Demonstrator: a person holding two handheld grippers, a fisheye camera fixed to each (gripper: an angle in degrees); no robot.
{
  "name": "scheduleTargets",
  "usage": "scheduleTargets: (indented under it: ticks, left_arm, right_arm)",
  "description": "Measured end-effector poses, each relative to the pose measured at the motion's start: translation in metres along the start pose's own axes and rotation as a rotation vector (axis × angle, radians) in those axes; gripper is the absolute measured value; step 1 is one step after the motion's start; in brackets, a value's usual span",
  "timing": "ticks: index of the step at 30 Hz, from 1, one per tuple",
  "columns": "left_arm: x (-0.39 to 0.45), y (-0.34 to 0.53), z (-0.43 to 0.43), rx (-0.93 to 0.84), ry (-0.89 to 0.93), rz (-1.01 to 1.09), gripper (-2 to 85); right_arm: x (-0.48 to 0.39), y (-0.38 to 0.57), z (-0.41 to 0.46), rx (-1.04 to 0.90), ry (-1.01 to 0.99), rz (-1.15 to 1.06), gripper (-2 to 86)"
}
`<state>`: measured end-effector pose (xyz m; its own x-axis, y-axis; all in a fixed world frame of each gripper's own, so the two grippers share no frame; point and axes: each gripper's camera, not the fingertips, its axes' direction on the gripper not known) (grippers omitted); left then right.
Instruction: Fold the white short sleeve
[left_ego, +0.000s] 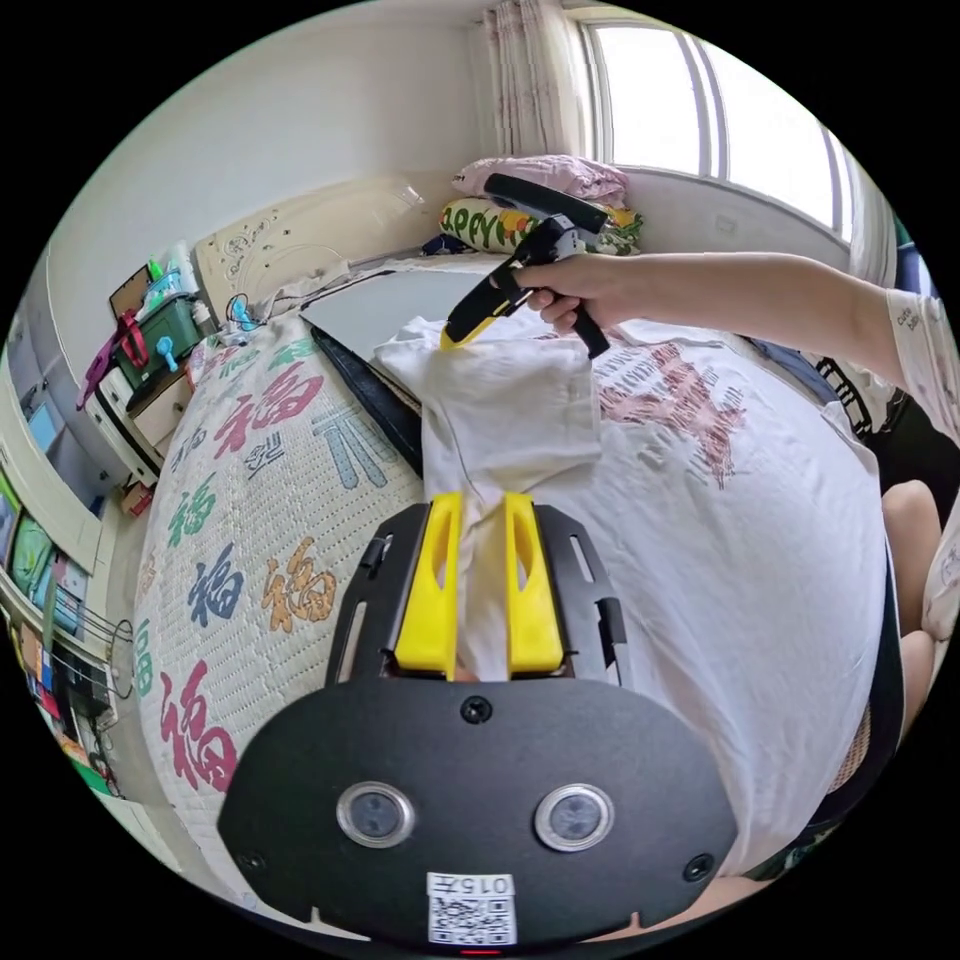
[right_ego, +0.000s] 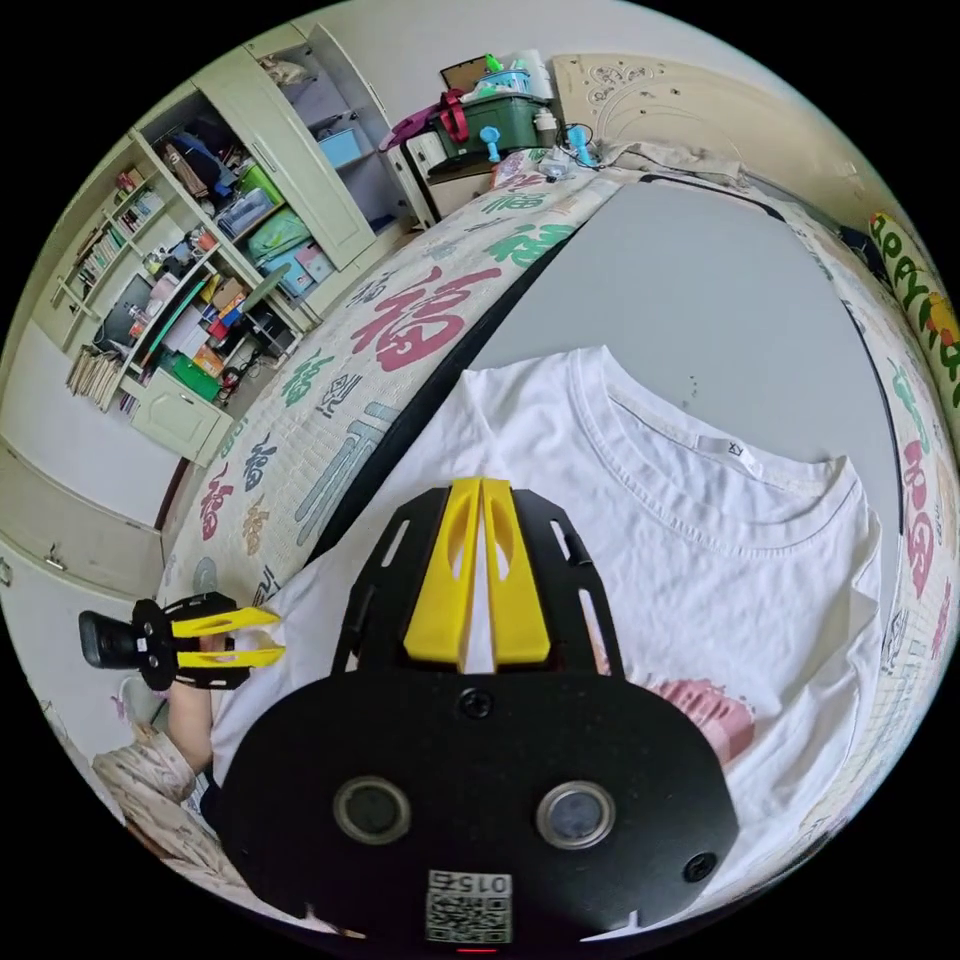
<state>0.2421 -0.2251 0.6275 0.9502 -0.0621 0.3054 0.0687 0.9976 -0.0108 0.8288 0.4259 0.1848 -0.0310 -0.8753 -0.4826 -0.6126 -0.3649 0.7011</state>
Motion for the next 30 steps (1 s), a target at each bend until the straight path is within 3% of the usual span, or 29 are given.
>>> scheduleTargets:
  ticks: [7, 10, 15, 23, 30]
  left_arm:
    - [-0.028, -0.003, -0.016, 0.001, -0.035, -0.061, 6.2]
    - [-0.037, -0.004, -0.019, 0.003, -0.035, -0.073, 6.8]
    - [-0.067, 0.006, -0.033, 0.059, 0.031, -0.102, 7.3]
    - [-0.098, 0.008, -0.024, 0.022, 0.081, -0.118, 6.4]
    - [-0.113, 0.009, -0.022, -0.001, 0.059, -0.122, 6.4]
  right_arm:
    - [-0.043, -0.052, -0.042, 0.156, 0.074, 0.048, 0.1]
    - [-0.065, -0.069, -0.038, 0.050, 0.083, -0.002, 1.9]
    - [-0.066, -0.052, -0.035, -0.116, 0.028, -0.015, 11.9]
    - [-0.085, -0.048, -0.053, -0.116, -0.009, -0.047, 3.9]
    - [-0.132, -0.060, -0.046, -0.090, 0.100, -0.049, 3.3]
